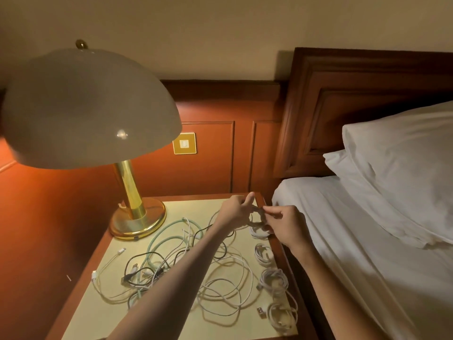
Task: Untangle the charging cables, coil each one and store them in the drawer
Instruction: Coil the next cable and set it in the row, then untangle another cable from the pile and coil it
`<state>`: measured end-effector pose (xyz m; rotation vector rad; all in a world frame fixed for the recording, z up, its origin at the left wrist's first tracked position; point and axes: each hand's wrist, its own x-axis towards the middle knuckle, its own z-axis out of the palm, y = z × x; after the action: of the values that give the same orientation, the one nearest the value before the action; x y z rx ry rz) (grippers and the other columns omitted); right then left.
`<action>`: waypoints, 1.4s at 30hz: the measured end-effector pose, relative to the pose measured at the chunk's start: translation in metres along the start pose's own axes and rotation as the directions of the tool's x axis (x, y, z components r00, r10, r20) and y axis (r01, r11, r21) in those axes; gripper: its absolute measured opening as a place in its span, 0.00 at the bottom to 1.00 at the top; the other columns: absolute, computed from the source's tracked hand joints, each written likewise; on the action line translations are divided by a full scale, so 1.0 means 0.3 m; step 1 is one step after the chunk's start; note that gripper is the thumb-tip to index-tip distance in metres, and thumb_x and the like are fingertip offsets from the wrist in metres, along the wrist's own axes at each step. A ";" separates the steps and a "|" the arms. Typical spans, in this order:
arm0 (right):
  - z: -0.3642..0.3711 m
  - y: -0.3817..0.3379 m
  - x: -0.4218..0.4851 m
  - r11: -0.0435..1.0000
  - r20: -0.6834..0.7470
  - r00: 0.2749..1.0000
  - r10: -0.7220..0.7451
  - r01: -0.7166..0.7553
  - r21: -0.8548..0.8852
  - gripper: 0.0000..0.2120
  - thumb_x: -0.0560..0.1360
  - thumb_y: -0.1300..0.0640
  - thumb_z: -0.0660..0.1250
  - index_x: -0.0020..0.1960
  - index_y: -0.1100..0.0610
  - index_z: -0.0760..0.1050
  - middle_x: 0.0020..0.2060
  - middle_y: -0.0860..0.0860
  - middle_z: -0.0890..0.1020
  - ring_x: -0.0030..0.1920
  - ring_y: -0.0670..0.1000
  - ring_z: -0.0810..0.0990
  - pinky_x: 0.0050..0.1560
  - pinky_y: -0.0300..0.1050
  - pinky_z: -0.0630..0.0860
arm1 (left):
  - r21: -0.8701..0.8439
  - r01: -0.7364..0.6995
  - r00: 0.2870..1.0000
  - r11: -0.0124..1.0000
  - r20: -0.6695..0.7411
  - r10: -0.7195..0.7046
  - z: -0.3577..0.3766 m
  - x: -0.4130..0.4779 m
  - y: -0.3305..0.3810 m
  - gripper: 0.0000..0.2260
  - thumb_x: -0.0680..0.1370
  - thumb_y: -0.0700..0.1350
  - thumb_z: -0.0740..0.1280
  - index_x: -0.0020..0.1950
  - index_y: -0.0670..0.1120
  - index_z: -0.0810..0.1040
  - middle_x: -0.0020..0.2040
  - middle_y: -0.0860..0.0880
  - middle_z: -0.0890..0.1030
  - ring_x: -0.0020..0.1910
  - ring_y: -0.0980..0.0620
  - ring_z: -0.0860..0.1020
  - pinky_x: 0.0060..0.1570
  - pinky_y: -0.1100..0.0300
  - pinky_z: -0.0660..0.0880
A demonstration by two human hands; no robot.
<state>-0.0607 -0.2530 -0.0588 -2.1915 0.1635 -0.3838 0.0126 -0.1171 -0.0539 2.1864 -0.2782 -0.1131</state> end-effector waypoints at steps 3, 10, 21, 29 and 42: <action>-0.012 0.072 0.095 0.998 -0.013 0.998 0.065 -0.066 -0.025 0.10 0.76 0.57 0.73 0.58 0.55 0.84 0.50 0.50 0.87 0.44 0.45 0.84 0.41 0.32 0.80 | -0.201 0.127 0.992 0.971 0.018 -0.126 0.026 0.058 -0.023 0.21 0.84 0.55 0.55 0.42 0.44 0.78 0.38 0.48 0.83 0.34 0.49 0.83 0.37 0.56 0.82; 0.014 0.223 0.306 0.953 -0.074 0.956 0.284 -0.290 -0.092 0.08 0.75 0.59 0.72 0.54 0.58 0.85 0.39 0.54 0.87 0.31 0.48 0.83 0.46 0.48 0.84 | 0.604 -0.115 0.989 0.789 0.140 0.037 0.080 0.106 -0.180 0.09 0.74 0.50 0.72 0.53 0.50 0.85 0.49 0.50 0.85 0.44 0.50 0.82 0.47 0.56 0.80; 0.212 0.249 0.402 0.903 -0.085 0.917 0.389 -0.398 -0.162 0.09 0.76 0.58 0.67 0.49 0.58 0.85 0.48 0.56 0.86 0.46 0.58 0.84 0.39 0.42 0.78 | 0.789 -0.064 0.988 0.612 -0.034 0.147 0.037 0.153 -0.265 0.10 0.82 0.45 0.62 0.56 0.41 0.78 0.53 0.42 0.81 0.51 0.44 0.77 0.46 0.52 0.73; 0.280 0.250 0.395 0.897 -0.016 0.955 0.297 -0.285 -0.337 0.09 0.77 0.57 0.65 0.45 0.55 0.85 0.46 0.53 0.85 0.53 0.57 0.83 0.45 0.42 0.77 | 0.570 0.090 0.960 0.817 -0.269 0.082 -0.099 0.173 -0.262 0.11 0.84 0.49 0.58 0.56 0.43 0.75 0.52 0.45 0.80 0.45 0.48 0.68 0.40 0.54 0.65; 0.149 -0.135 0.352 0.942 0.400 0.914 -0.070 -0.071 0.327 0.32 0.78 0.55 0.70 0.78 0.47 0.61 0.52 0.59 0.82 0.53 0.53 0.81 0.51 0.41 0.78 | 0.306 -0.322 0.870 0.896 -0.278 0.407 -0.307 0.105 -0.173 0.07 0.83 0.46 0.60 0.50 0.43 0.73 0.42 0.48 0.80 0.36 0.50 0.77 0.33 0.54 0.74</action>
<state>0.0527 -0.2214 -0.0291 -1.8812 -0.1260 0.0541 0.0682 -0.0228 -0.0408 2.3099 -0.5322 0.5350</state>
